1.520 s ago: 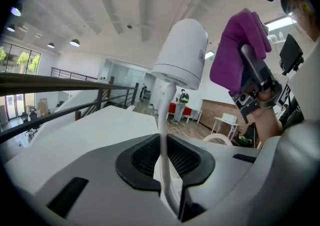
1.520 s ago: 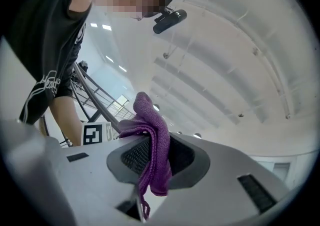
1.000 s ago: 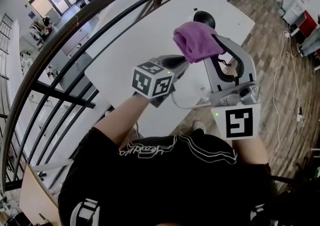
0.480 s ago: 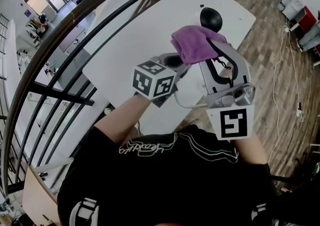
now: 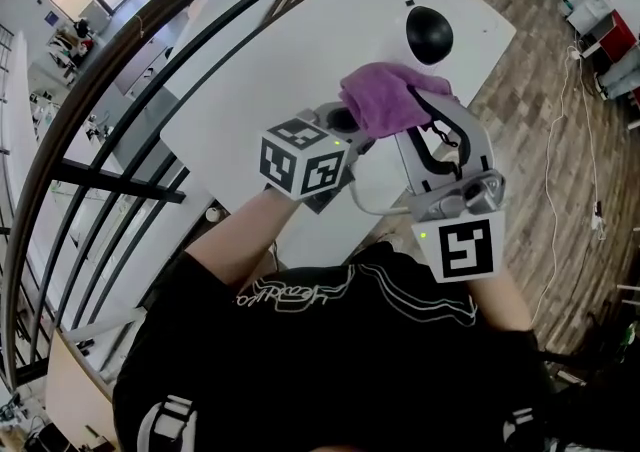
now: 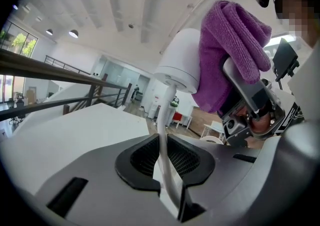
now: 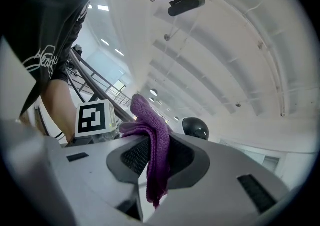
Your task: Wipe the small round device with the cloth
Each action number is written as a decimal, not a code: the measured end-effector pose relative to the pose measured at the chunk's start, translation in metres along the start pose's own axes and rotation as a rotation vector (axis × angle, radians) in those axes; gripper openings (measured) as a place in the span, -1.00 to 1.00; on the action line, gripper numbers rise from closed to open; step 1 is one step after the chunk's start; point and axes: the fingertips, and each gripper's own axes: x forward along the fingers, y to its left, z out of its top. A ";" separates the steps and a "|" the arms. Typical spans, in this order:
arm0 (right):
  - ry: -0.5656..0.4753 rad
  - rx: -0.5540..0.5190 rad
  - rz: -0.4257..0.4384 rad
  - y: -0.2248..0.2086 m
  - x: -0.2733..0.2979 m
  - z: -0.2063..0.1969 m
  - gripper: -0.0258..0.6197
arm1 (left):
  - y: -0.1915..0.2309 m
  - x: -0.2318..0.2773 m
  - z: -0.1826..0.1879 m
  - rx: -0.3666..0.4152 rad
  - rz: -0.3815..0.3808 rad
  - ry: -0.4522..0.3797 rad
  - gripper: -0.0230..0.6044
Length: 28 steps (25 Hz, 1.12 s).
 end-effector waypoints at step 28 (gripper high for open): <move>-0.053 0.501 0.230 0.001 -0.026 -0.011 -0.70 | -0.009 -0.043 0.016 0.117 0.006 -0.120 -0.46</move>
